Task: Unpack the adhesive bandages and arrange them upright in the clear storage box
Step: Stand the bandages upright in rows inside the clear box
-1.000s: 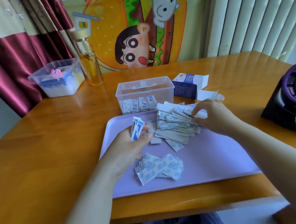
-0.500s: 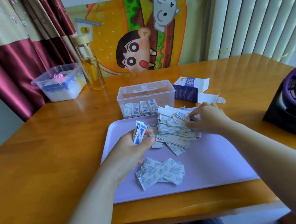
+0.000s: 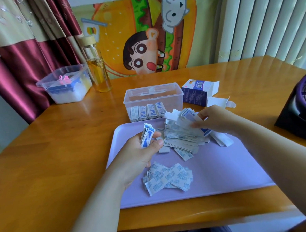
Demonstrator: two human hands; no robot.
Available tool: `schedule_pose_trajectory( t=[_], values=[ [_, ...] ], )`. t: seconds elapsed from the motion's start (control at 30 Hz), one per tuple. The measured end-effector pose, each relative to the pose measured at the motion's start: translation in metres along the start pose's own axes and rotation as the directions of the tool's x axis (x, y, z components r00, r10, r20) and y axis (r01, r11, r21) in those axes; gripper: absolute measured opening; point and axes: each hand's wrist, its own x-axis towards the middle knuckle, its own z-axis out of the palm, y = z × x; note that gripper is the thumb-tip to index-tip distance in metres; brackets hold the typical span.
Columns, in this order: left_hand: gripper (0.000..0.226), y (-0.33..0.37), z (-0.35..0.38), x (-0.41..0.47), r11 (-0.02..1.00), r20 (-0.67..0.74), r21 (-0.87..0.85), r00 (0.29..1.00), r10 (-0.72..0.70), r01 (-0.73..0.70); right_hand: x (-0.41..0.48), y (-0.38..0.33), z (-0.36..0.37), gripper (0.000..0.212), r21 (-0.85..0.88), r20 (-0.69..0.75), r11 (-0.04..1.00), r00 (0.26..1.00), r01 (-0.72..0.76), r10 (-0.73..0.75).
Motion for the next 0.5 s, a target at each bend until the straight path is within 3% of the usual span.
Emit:
schedule_pose_trajectory(
  t=[0.07, 0.17, 0.3, 0.37, 0.43, 0.5],
  values=[
    [0.013, 0.000, 0.000, 0.000, 1.000, 0.000, -0.002, 1.000, -0.004, 0.004, -0.001, 0.001, -0.002, 0.040, 0.141, -0.031, 0.990, 1.000, 0.010, -0.005],
    [0.013, 0.001, 0.000, 0.000, 1.000, -0.006, -0.003, 1.000, 0.002, -0.002, -0.003, -0.002, -0.005, 0.012, 0.448, -0.044, 0.893, 0.999, 0.030, -0.012],
    [0.011, 0.002, 0.002, 0.001, 0.999, -0.018, 0.014, 0.999, 0.029, -0.029, -0.006, -0.005, -0.002, 0.012, 0.641, 0.011, 0.767, 0.999, 0.017, -0.032],
    [0.011, 0.003, 0.005, 0.001, 0.999, -0.034, -0.020, 0.999, 0.028, -0.028, -0.013, -0.009, 0.002, 0.024, 0.712, 0.082, 0.702, 0.992, 0.006, -0.091],
    [0.017, 0.005, 0.011, 0.002, 0.975, -0.015, -0.220, 0.999, -0.037, 0.033, -0.024, -0.014, 0.010, 0.032, 0.742, 0.086, 0.668, 0.981, 0.053, -0.173],
    [0.025, 0.010, 0.016, 0.002, 0.842, 0.078, -0.504, 0.981, -0.176, 0.192, -0.036, -0.021, 0.020, 0.013, 0.583, -0.119, 0.754, 0.949, 0.304, -0.291]
  ],
)
